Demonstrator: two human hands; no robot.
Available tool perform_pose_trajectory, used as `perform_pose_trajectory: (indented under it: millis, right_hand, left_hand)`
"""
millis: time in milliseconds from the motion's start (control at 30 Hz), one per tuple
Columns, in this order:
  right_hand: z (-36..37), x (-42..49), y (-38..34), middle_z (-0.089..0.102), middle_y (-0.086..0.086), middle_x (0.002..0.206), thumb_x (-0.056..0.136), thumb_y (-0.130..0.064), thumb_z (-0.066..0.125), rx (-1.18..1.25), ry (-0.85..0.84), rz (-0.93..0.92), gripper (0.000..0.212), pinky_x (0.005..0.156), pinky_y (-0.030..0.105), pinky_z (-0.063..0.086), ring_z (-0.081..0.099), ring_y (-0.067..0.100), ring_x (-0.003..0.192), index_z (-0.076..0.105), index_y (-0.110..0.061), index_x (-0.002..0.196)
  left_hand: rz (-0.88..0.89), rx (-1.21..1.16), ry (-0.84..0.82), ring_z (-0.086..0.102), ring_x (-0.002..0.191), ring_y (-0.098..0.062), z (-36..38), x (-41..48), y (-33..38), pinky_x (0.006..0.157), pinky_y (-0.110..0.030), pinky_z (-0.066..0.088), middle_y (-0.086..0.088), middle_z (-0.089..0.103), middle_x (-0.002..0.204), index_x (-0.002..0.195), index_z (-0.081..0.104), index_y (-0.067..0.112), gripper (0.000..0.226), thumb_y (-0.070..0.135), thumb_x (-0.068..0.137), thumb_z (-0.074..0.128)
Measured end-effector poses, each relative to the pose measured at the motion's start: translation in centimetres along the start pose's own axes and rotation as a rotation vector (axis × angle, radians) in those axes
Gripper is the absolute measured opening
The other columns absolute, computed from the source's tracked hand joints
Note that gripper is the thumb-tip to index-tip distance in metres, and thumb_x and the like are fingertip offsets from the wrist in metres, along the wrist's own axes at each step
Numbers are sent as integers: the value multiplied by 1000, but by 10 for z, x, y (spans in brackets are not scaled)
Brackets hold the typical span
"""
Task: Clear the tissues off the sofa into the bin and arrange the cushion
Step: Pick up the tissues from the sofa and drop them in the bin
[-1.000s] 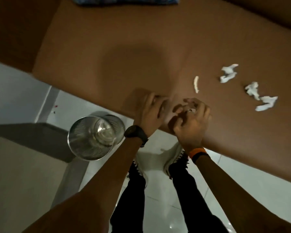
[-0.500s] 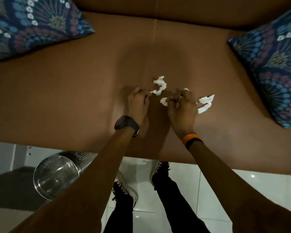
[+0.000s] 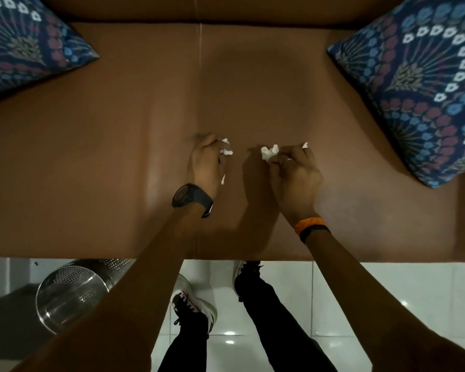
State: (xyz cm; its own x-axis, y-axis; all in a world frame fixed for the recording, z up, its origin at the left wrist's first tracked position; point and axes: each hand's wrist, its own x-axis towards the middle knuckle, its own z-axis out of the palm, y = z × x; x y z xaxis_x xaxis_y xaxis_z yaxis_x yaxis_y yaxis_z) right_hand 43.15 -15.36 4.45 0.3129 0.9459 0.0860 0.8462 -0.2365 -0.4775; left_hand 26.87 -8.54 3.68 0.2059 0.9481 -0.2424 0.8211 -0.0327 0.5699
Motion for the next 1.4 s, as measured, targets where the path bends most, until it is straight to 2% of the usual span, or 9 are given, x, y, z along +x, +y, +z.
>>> perform_pose_trajectory:
  millis: [67, 200, 333, 467, 600, 867, 1033, 1267, 1400]
  right_hand:
    - [-11, 1, 6, 76, 9, 99, 81, -1, 71, -7, 44, 58, 8, 69, 36, 58, 69, 33, 99, 79, -3, 81]
    - [-11, -6, 13, 72, 11, 119, 84, -1, 67, -49, -115, 152, 19, 79, 41, 57, 63, 33, 116, 79, -1, 98]
    - [-2, -20, -5, 73, 13, 113, 81, 6, 65, -32, -165, 101, 21, 77, 42, 59, 66, 32, 109, 79, 0, 95]
    - [16, -48, -60, 75, 7, 106, 79, 1, 71, 83, -135, 39, 11, 71, 25, 49, 71, 25, 89, 78, -7, 83]
    - [53, -111, -143, 77, 8, 101, 75, 3, 74, 251, -254, -95, 11, 67, 26, 54, 73, 29, 81, 77, -6, 82]
    - [156, -265, -286, 76, 11, 103, 82, 7, 69, 368, -633, -266, 17, 79, 32, 59, 72, 28, 90, 79, -5, 89]
    - [238, -336, -328, 73, 15, 114, 86, 4, 65, 263, -874, -395, 19, 97, 26, 49, 68, 29, 106, 78, -4, 97]
    - [296, -348, -329, 62, 18, 136, 90, -2, 63, 6, -1029, -462, 39, 107, 41, 49, 60, 33, 124, 63, -4, 129]
    - [259, -320, -339, 60, 18, 135, 94, -2, 61, 176, -802, -571, 32, 102, 48, 54, 62, 34, 119, 65, -3, 126]
  left_hand:
    - [-27, -4, 9, 58, 116, -39, -1, -6, 0, 101, -49, 46, -26, 62, 125, 112, 68, -4, 24, -7, 91, 56]
    - [40, -146, 106, 60, 81, -23, -3, -28, 0, 81, 1, 44, -32, 66, 105, 92, 72, -8, 23, -20, 83, 53]
    - [-68, -174, 77, 65, 106, -34, -3, -47, -15, 93, -31, 49, -22, 70, 113, 106, 72, -1, 26, -12, 89, 55]
    - [-167, -345, 288, 65, 95, -16, -17, -79, -34, 82, -3, 45, -13, 73, 105, 91, 77, 2, 24, -14, 83, 61]
    - [-338, -421, 440, 68, 93, -18, -45, -129, -85, 85, -26, 55, -12, 75, 100, 89, 77, 3, 21, -12, 80, 65]
    - [-793, -487, 645, 70, 91, -27, -98, -286, -260, 79, -8, 46, -16, 76, 97, 91, 76, 2, 17, -6, 85, 63]
    - [-1014, -438, 536, 62, 114, -29, -75, -347, -371, 94, -29, 45, -12, 69, 119, 116, 69, 7, 26, 2, 93, 58]
    - [-879, -476, 281, 47, 132, -32, -34, -350, -420, 110, -30, 33, -18, 51, 142, 140, 44, 4, 48, 8, 95, 57]
    - [-777, -290, 394, 44, 134, -29, -63, -344, -401, 112, -47, 39, -10, 46, 146, 139, 44, 18, 53, 26, 91, 62]
